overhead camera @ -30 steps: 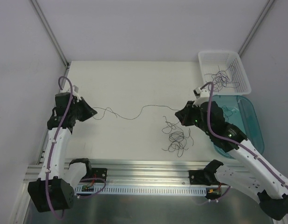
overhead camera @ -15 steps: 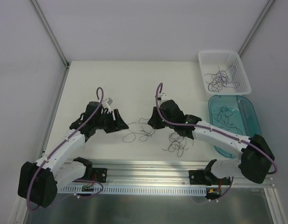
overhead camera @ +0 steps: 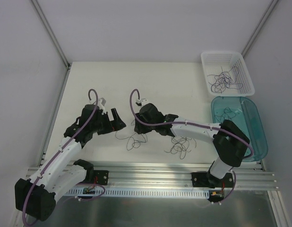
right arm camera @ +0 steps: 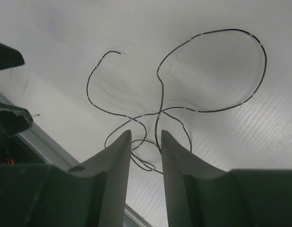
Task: Untangle the cables
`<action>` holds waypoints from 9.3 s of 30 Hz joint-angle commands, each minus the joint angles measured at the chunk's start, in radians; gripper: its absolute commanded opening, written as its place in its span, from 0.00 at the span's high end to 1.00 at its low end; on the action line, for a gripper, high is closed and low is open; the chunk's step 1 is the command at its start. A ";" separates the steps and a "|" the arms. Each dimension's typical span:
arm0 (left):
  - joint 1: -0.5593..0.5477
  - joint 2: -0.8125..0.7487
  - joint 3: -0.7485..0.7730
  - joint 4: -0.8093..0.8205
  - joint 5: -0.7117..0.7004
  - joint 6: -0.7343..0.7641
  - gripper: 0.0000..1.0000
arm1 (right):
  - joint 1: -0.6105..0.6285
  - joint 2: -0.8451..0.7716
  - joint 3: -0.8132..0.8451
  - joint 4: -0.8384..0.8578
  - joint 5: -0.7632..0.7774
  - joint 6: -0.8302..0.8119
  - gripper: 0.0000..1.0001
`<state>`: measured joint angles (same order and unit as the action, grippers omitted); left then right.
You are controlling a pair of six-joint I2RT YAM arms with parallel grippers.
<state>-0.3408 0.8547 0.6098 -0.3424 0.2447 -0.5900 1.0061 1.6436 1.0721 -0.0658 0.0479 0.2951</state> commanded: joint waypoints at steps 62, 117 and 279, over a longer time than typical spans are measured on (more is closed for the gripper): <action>0.117 -0.230 0.056 -0.196 -0.624 0.265 0.01 | -0.249 -0.646 0.075 -0.640 0.601 -0.320 0.99; 0.117 -0.197 0.054 -0.185 -0.561 0.266 0.01 | -0.591 -0.676 -0.331 -0.507 -0.079 -0.087 0.29; -0.386 0.489 0.016 0.339 -0.404 -0.462 0.53 | -0.087 -0.445 -0.155 -0.282 0.073 -0.175 0.99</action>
<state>-0.7078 1.3445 0.5964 -0.0372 -0.1204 -1.0157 0.9138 1.2411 0.9295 -0.3771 0.1154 0.1028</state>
